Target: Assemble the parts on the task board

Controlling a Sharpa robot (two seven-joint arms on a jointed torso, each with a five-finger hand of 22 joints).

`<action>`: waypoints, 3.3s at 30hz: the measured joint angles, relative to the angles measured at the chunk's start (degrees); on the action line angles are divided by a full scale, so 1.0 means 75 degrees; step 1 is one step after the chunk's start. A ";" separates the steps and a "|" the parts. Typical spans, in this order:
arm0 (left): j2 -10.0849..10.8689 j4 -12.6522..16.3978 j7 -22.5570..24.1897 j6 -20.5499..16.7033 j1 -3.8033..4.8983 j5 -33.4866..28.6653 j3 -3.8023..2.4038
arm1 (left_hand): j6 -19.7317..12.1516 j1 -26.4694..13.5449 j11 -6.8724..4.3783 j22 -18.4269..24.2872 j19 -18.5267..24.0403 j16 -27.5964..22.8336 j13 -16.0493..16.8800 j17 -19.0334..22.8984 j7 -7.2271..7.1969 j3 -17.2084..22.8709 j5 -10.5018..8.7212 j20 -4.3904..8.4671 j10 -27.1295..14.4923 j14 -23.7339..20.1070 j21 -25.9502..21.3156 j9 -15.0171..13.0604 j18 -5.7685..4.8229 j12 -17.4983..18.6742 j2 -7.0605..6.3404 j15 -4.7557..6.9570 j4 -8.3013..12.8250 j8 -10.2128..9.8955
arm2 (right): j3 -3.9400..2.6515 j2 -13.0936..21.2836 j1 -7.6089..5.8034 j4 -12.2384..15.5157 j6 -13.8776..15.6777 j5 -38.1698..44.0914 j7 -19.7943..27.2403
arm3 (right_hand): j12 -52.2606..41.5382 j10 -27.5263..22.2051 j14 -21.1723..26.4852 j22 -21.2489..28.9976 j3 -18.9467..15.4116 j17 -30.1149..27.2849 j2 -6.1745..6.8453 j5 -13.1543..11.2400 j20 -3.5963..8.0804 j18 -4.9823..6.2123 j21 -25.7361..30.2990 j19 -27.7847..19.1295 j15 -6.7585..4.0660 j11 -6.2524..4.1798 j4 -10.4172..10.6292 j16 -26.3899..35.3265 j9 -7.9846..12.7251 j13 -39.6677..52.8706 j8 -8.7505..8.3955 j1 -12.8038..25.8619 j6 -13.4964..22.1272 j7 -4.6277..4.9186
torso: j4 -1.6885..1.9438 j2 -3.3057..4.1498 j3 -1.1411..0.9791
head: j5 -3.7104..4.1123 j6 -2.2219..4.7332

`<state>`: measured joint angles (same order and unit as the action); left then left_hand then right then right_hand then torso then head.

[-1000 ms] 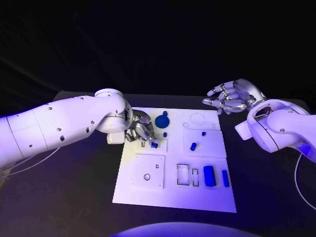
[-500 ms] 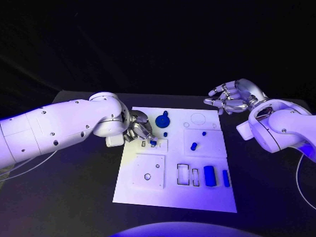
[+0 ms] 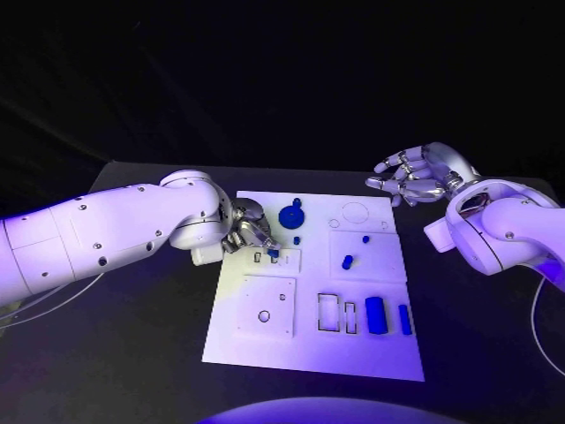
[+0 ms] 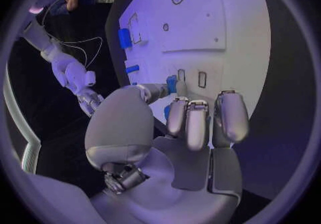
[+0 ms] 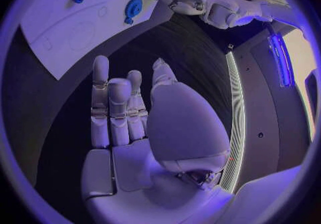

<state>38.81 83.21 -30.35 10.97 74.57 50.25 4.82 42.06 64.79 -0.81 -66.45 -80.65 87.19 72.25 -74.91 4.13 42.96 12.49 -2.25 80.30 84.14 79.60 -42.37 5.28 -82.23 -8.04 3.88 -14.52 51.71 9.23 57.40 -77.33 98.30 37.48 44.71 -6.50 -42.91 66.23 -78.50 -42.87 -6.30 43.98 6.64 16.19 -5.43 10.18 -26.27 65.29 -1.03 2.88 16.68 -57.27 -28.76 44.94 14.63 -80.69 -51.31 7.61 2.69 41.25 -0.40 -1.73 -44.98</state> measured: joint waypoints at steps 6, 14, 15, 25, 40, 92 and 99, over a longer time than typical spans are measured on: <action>-0.0046 -0.0008 -0.0001 -0.0044 -0.0008 0.0148 0.0003 | 0.0001 -0.0027 0.0000 0.0004 0.0000 0.0000 -0.0020 0.0000 0.0000 0.0001 -0.0001 0.0000 0.0000 0.0000 0.0000 -0.0076 0.0000 0.0000 -0.0027 0.0000 0.0000 0.0025 | 0.0001 -0.0002 0.0003 0.0000 -0.0002 -0.0001 0.0002 | 0.0000 0.0000 0.0000 0.0000 0.0000 0.0000 0.0000 0.0000 0.0000 0.0000 0.0000 0.0000 0.0000 0.0000 0.0000 0.0000 0.0000 0.0000 0.0000 0.0000 0.0000 0.0000 | 0.0000 0.0006 -0.0002 | 0.0005 -0.0010; -0.0077 0.0038 -0.0002 -0.0041 -0.0031 0.0442 0.0007 | 0.0002 -0.0058 0.0000 0.0004 -0.0030 0.0000 -0.0098 0.0000 0.0000 0.0019 -0.0012 0.0028 -0.0001 -0.0027 0.0000 -0.0089 0.0000 0.0000 -0.0058 0.0027 0.0019 0.0067 | 0.0003 -0.0004 0.0010 -0.0001 -0.0005 -0.0001 0.0005 | 0.0000 0.0000 0.0000 0.0000 0.0000 0.0000 0.0000 0.0000 0.0000 0.0000 0.0000 0.0000 0.0000 0.0000 0.0000 0.0000 -0.0006 0.0001 0.0000 0.0000 0.0000 0.0000 | 0.0000 0.0013 -0.0001 | 0.0005 -0.0047; -0.0078 0.0046 -0.0002 -0.0037 -0.0033 0.0483 0.0007 | 0.0002 -0.0058 -0.0003 0.0004 -0.0030 0.0000 -0.0106 0.0000 0.0000 0.0019 -0.0012 0.0028 -0.0004 -0.0027 0.0000 -0.0089 0.0000 0.0000 -0.0058 0.0027 0.0019 0.0067 | 0.0003 -0.0004 0.0011 -0.0002 -0.0005 -0.0002 0.0005 | 0.0000 0.0000 0.0000 0.0000 0.0000 0.0000 0.0000 0.0000 0.0000 0.0000 0.0000 0.0000 0.0000 0.0000 0.0000 0.0000 -0.0005 0.0000 0.0000 0.0000 0.0000 0.0000 | 0.0000 0.0012 -0.0001 | 0.0005 -0.0051; -0.0076 0.0176 -0.0005 0.0003 -0.0052 0.0989 0.0008 | 0.0003 -0.0078 -0.0002 0.0004 -0.0030 0.0000 -0.0147 0.0000 -0.0001 0.0019 0.0046 0.0028 -0.0061 -0.0027 0.0000 -0.0111 0.0000 0.0001 -0.0078 0.0027 0.0019 0.0067 | 0.0005 -0.0009 0.0019 -0.0005 -0.0007 -0.0003 0.0014 | 0.0000 0.0000 0.0000 -0.0001 0.0000 0.0001 0.0000 0.0000 0.0000 0.0000 -0.0001 0.0000 0.0000 0.0000 0.0000 0.0000 -0.0005 0.0001 0.0000 0.0000 0.0000 0.0000 | 0.0003 0.0003 -0.0001 | 0.0003 -0.0086; -0.0079 0.0276 -0.0011 0.0064 -0.0063 0.1570 0.0008 | 0.0005 -0.0129 -0.0002 0.0009 -0.0030 0.0000 -0.0200 0.0000 -0.0001 0.0020 0.0091 0.0027 -0.0060 -0.0028 0.0000 -0.0111 0.0000 0.0048 -0.0128 0.0027 0.0020 0.0066 | 0.0006 -0.0019 0.0030 -0.0010 0.0008 -0.0014 0.0073 | 0.0000 0.0000 0.0000 0.0013 0.0000 0.0025 -0.0033 0.0000 0.0000 0.0000 0.0027 0.0000 0.0000 0.0000 0.0000 0.0000 -0.0004 -0.0015 0.0030 0.0033 0.0000 0.0000 | 0.0004 0.0003 0.0000 | -0.0014 -0.0126; -0.0078 0.0349 -0.0021 0.0298 -0.0106 0.1838 0.0006 | 0.0036 -0.0194 -0.0028 0.0045 -0.0030 0.0000 -0.0392 0.0000 0.0023 0.0241 0.0166 0.0027 -0.0141 -0.0028 0.0000 -0.0131 0.0000 0.0121 -0.0194 0.0026 0.0198 0.0083 | 0.0007 -0.0030 0.0041 -0.0041 0.0021 -0.0056 0.0149 | 0.0000 0.0000 -0.0029 0.0041 0.0000 0.0048 -0.0032 0.0000 -0.0001 0.0000 0.0057 0.0055 -0.0029 0.0000 0.0000 0.0028 -0.0007 -0.0050 0.0059 0.0032 0.0000 0.0000 | 0.0002 0.0001 -0.0001 | -0.0036 -0.0228; -0.0088 0.0335 -0.0023 0.0330 -0.0111 0.1836 0.0003 | 0.0047 -0.0195 -0.0020 0.0045 -0.0030 0.0000 -0.0402 0.0000 0.0033 0.0240 0.0166 0.0027 -0.0149 -0.0028 0.0000 -0.0127 -0.0001 0.0120 -0.0194 0.0026 0.0198 0.0082 | 0.0008 -0.0030 0.0042 -0.0046 0.0020 -0.0057 0.0149 | 0.0000 0.0000 -0.0029 0.0041 0.0000 0.0048 -0.0032 0.0000 -0.0001 0.0000 0.0057 0.0055 -0.0029 0.0000 0.0000 0.0028 -0.0006 -0.0050 0.0059 0.0032 0.0000 0.0000 | 0.0004 0.0001 0.0001 | -0.0036 -0.0244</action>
<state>38.15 85.72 -30.52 13.45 73.74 64.03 4.85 42.41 63.33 -0.96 -66.11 -80.87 87.19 69.23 -74.90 4.38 44.76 13.73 -2.05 79.18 83.94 79.60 -43.32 5.28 -81.32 -9.50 4.08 -13.04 52.33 9.28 57.17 -77.02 97.95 37.63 44.29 -5.38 -42.91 66.24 -78.71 -42.56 -6.30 44.33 6.40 16.19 -5.44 10.18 -25.84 65.70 -1.24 2.89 16.68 -57.06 -28.81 44.56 15.07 -80.45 -51.31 7.60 2.71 41.26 -0.39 -2.00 -46.81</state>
